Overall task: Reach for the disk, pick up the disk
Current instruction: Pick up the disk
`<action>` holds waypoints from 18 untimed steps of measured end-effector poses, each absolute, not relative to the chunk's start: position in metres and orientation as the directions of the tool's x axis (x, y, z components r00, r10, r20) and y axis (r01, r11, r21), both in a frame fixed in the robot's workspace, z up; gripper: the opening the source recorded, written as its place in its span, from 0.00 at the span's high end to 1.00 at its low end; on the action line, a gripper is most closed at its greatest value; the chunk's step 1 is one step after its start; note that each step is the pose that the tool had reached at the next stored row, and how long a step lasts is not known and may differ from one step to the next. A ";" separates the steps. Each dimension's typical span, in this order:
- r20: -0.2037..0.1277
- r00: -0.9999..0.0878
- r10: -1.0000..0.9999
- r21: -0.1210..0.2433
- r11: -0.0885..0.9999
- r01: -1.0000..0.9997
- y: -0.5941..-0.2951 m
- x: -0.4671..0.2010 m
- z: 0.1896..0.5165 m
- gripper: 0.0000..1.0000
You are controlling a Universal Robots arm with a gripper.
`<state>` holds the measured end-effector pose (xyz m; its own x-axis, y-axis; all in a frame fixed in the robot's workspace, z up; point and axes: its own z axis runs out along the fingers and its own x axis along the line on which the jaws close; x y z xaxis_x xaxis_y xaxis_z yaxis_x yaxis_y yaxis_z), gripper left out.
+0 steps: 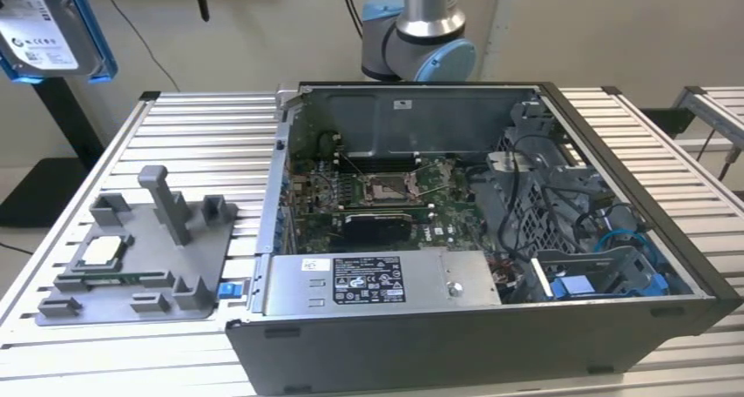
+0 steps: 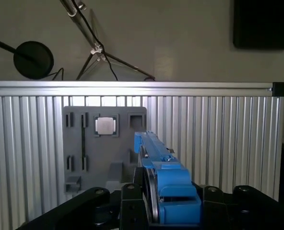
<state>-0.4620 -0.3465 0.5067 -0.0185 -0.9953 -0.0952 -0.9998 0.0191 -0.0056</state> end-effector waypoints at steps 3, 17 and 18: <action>-0.095 -0.019 -0.995 -0.006 0.019 -1.000 -0.346 -0.462 0.513 1.00; -0.095 -0.019 -0.995 -0.006 0.019 -1.000 -0.346 -0.462 0.537 1.00; -0.095 -0.019 -0.995 -0.006 0.019 -1.000 -0.346 -0.462 0.537 1.00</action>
<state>-0.4620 -0.3465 0.5371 -0.0185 -0.9953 -0.0951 -0.9998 0.0191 -0.0056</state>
